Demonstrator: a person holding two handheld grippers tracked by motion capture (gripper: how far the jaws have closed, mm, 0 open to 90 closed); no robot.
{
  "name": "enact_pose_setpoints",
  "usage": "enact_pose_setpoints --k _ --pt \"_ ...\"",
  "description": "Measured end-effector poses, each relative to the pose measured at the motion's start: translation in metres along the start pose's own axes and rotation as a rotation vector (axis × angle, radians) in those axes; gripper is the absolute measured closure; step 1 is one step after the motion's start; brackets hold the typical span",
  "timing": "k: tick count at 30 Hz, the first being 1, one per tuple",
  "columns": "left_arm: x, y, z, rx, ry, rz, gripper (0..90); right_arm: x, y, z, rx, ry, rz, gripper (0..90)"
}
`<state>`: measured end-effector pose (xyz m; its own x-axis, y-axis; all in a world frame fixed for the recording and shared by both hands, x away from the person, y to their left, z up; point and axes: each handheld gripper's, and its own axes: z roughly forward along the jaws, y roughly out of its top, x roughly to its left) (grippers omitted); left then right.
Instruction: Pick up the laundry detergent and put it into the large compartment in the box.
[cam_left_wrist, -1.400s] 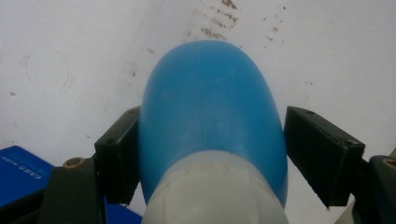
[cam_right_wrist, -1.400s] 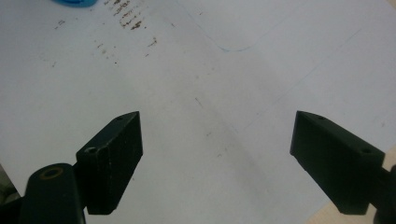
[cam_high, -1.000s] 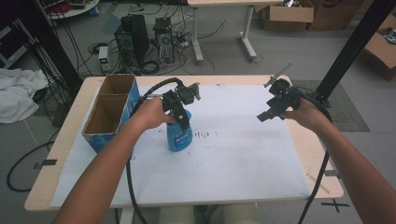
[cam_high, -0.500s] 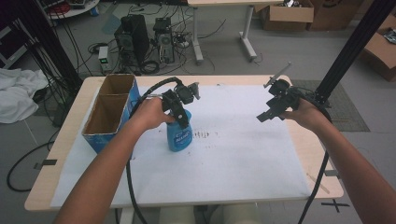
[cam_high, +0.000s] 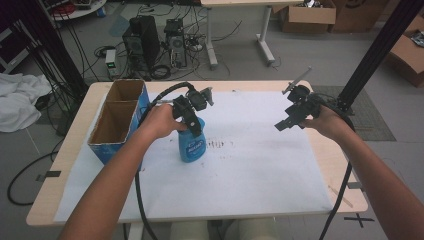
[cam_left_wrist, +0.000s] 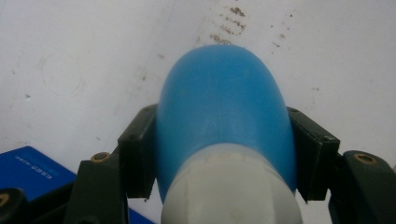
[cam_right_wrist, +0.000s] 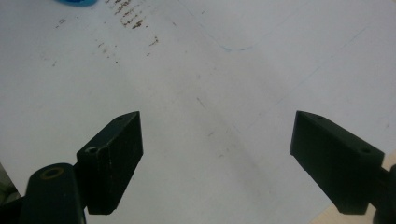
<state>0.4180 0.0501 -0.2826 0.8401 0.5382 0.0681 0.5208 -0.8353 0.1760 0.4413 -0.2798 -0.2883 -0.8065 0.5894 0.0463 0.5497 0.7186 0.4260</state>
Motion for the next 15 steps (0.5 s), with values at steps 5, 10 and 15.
enact_pose_setpoints --k 5,10,15 --pt "0.001 -0.002 -0.004 -0.006 -0.032 -0.030 37.6 0.000 -0.001 -0.001 -0.001 0.001 0.003 17.2" --pt "0.001 -0.002 -0.015 -0.027 -0.051 -0.054 37.7 0.000 -0.002 -0.002 -0.004 0.000 0.005 17.3" --pt "-0.002 -0.002 -0.040 -0.039 -0.020 -0.076 37.7 0.002 -0.003 -0.004 -0.003 0.000 -0.002 17.4"
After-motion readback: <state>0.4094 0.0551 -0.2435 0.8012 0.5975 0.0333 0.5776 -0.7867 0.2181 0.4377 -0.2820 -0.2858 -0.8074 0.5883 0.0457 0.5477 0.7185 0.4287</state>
